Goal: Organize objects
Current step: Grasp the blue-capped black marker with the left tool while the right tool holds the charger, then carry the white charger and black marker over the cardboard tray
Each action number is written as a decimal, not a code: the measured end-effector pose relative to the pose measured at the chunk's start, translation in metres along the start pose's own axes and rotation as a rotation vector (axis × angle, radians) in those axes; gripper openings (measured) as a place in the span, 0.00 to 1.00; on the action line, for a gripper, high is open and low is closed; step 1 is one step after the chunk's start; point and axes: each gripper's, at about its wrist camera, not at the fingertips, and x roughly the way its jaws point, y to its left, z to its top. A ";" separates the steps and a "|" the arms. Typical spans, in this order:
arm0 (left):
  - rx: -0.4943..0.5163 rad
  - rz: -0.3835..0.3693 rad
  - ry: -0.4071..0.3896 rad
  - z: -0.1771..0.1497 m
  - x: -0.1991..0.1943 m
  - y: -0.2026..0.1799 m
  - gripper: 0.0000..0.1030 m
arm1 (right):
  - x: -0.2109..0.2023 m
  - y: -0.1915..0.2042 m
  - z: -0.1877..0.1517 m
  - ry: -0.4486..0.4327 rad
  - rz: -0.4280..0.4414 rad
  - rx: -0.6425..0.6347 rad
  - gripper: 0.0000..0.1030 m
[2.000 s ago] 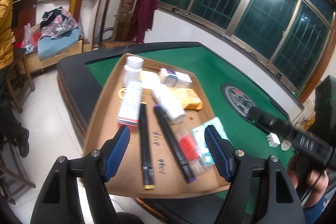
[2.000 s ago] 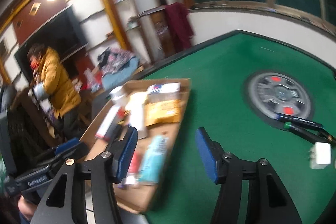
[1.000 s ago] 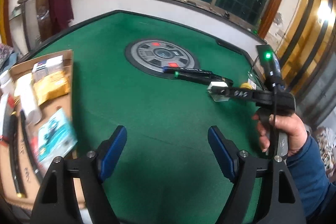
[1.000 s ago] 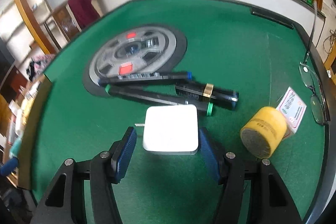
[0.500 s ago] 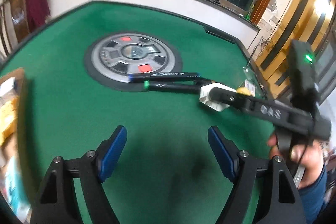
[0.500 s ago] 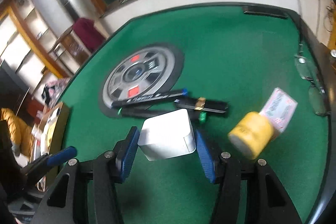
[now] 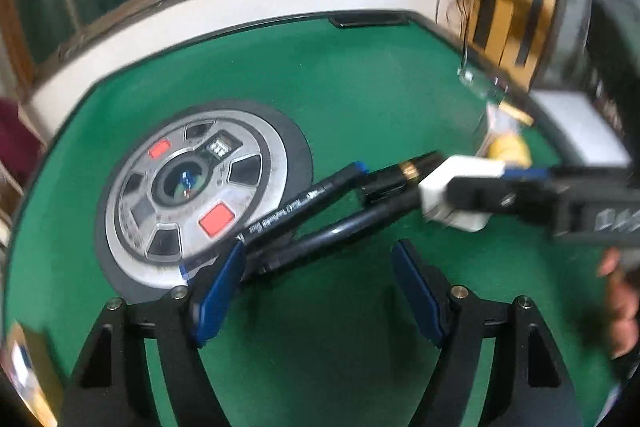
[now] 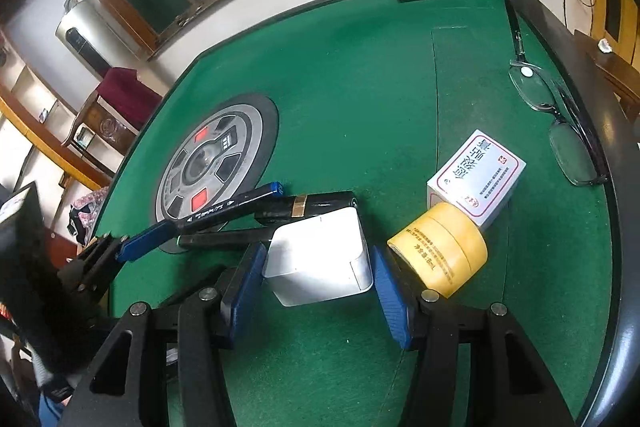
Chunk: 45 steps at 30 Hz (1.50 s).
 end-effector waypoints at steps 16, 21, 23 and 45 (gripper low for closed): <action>0.060 0.055 0.104 -0.016 0.001 -0.035 0.14 | 0.004 0.004 -0.001 0.022 0.001 -0.027 0.57; -0.004 0.084 0.111 -0.009 0.006 -0.034 0.19 | 0.010 0.016 -0.010 0.046 -0.033 -0.092 0.57; -0.022 0.118 0.102 -0.003 0.011 -0.035 0.26 | 0.011 0.018 -0.011 0.045 -0.046 -0.105 0.57; -0.303 0.286 -0.164 -0.101 -0.111 -0.009 0.14 | -0.007 0.073 -0.036 0.003 0.084 -0.253 0.55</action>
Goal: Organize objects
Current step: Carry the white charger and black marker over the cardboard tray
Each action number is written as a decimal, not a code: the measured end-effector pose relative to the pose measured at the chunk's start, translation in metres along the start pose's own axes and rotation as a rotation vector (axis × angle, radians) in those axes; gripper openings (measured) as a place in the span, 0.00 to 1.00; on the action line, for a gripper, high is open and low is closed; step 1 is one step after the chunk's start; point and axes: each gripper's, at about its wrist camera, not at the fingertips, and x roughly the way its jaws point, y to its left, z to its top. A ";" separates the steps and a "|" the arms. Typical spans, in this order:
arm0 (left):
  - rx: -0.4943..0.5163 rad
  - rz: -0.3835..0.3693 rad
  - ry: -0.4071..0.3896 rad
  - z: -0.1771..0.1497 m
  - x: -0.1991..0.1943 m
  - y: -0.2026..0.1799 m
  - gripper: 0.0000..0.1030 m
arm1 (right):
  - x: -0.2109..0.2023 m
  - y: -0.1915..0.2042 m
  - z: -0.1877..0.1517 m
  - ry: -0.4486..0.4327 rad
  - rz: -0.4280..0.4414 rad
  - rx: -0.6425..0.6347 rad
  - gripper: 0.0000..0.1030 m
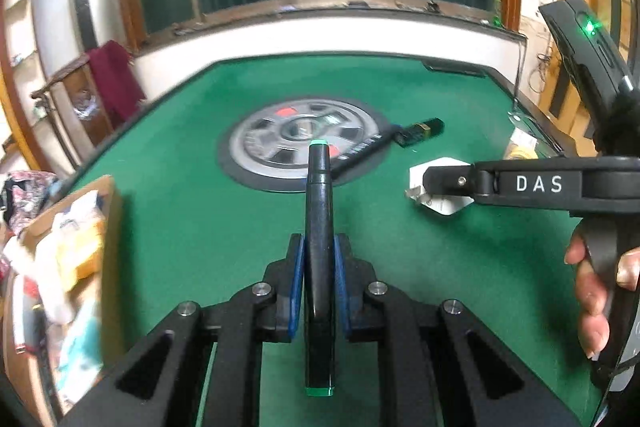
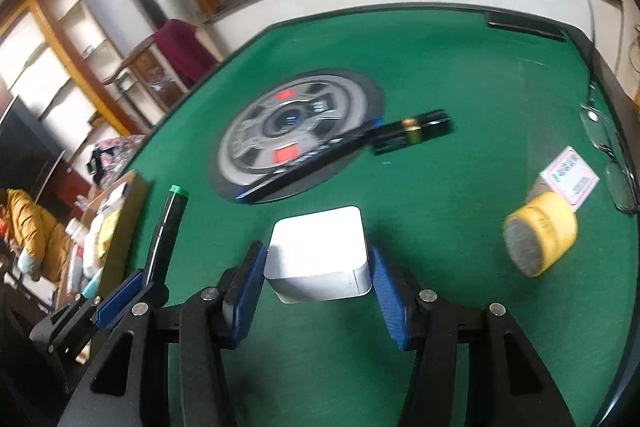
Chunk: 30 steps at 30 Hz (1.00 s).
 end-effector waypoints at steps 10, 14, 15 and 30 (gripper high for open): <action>-0.023 0.062 -0.049 -0.016 -0.024 0.028 0.14 | -0.005 0.041 -0.017 -0.022 0.056 -0.084 0.55; -0.032 0.061 -0.058 -0.021 -0.029 0.034 0.14 | -0.005 0.047 -0.021 -0.016 0.057 -0.090 0.56; -0.032 0.062 -0.061 -0.022 -0.031 0.035 0.14 | -0.005 0.049 -0.022 -0.015 0.057 -0.090 0.56; -0.053 0.068 -0.107 -0.026 -0.049 0.048 0.14 | -0.008 0.075 -0.028 -0.016 0.072 -0.112 0.56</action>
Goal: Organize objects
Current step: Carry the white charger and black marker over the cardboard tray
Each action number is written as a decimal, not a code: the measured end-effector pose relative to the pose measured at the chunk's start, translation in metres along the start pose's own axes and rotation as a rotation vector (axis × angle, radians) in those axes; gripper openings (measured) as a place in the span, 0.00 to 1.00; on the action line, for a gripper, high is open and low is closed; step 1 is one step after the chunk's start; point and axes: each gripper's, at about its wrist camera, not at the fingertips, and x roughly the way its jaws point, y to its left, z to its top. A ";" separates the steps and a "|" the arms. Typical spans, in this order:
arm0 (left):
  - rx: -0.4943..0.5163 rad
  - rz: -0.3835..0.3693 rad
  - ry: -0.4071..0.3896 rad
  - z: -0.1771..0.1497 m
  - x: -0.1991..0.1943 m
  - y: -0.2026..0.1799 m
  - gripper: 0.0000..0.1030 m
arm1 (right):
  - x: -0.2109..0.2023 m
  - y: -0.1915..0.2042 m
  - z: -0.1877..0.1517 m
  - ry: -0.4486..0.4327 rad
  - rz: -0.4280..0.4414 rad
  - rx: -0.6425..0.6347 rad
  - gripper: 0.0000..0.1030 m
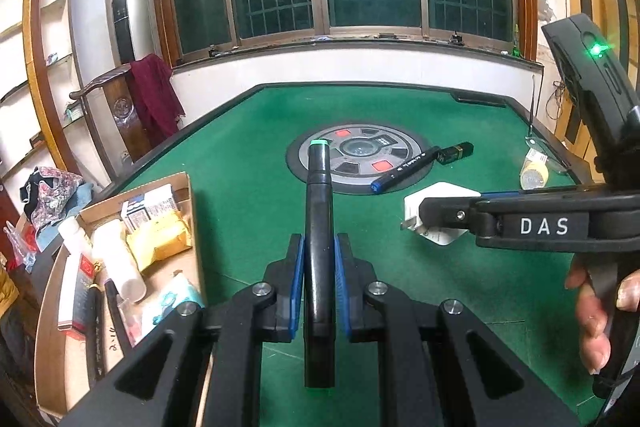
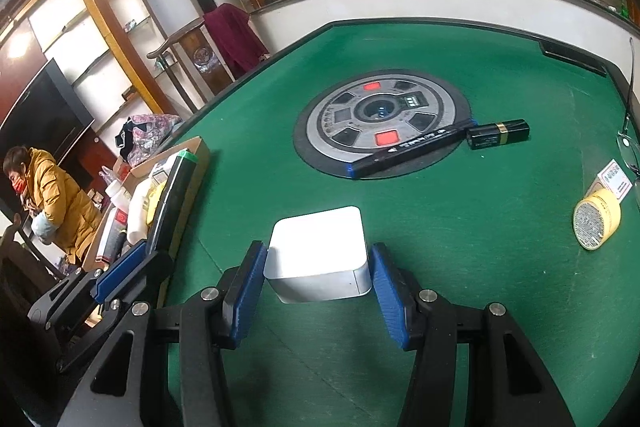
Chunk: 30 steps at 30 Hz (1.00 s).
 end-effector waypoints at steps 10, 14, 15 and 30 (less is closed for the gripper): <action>-0.090 0.027 -0.031 -0.001 -0.025 0.043 0.14 | 0.004 0.051 0.003 -0.002 0.066 -0.060 0.56; -0.144 0.049 -0.038 -0.005 -0.033 0.069 0.14 | 0.011 0.081 0.002 0.006 0.097 -0.097 0.56; -0.156 0.052 -0.039 -0.005 -0.035 0.075 0.14 | 0.012 0.089 0.001 0.006 0.104 -0.109 0.56; -0.315 0.143 -0.006 -0.041 -0.046 0.162 0.14 | 0.036 0.172 -0.014 0.039 0.199 -0.219 0.56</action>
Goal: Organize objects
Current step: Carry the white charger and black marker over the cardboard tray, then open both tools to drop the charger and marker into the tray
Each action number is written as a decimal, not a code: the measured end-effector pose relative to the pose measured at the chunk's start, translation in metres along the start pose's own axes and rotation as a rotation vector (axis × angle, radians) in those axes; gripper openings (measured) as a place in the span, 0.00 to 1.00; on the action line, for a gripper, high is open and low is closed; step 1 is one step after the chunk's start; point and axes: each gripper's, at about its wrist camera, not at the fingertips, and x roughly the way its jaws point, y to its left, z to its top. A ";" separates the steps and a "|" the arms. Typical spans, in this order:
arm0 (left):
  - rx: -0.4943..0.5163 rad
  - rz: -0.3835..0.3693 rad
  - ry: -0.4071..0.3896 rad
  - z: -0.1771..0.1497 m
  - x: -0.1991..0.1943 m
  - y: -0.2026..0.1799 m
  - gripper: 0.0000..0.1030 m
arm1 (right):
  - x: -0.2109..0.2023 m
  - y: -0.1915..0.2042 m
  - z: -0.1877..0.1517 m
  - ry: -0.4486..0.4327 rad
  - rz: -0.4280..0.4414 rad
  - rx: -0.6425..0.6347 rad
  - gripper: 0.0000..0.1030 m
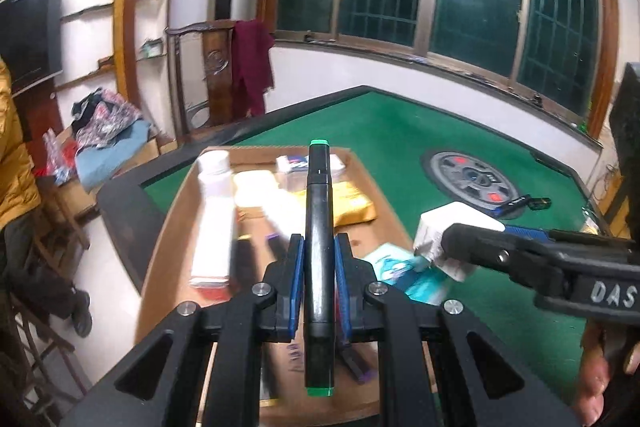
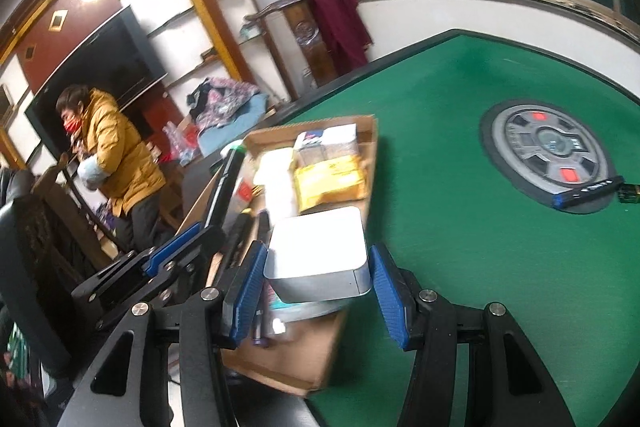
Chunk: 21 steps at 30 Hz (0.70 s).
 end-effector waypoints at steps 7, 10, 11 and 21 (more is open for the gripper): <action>-0.032 0.026 0.038 -0.008 0.009 0.025 0.14 | 0.027 0.021 -0.008 0.053 0.019 -0.049 0.56; -0.041 0.034 0.049 -0.011 0.012 0.032 0.14 | 0.037 0.027 -0.010 0.066 0.017 -0.077 0.56; -0.046 0.037 0.052 -0.012 0.012 0.035 0.14 | 0.040 0.029 -0.011 0.070 0.015 -0.084 0.56; -0.092 0.052 0.093 -0.018 0.022 0.056 0.14 | 0.066 0.036 -0.011 0.079 0.001 -0.129 0.56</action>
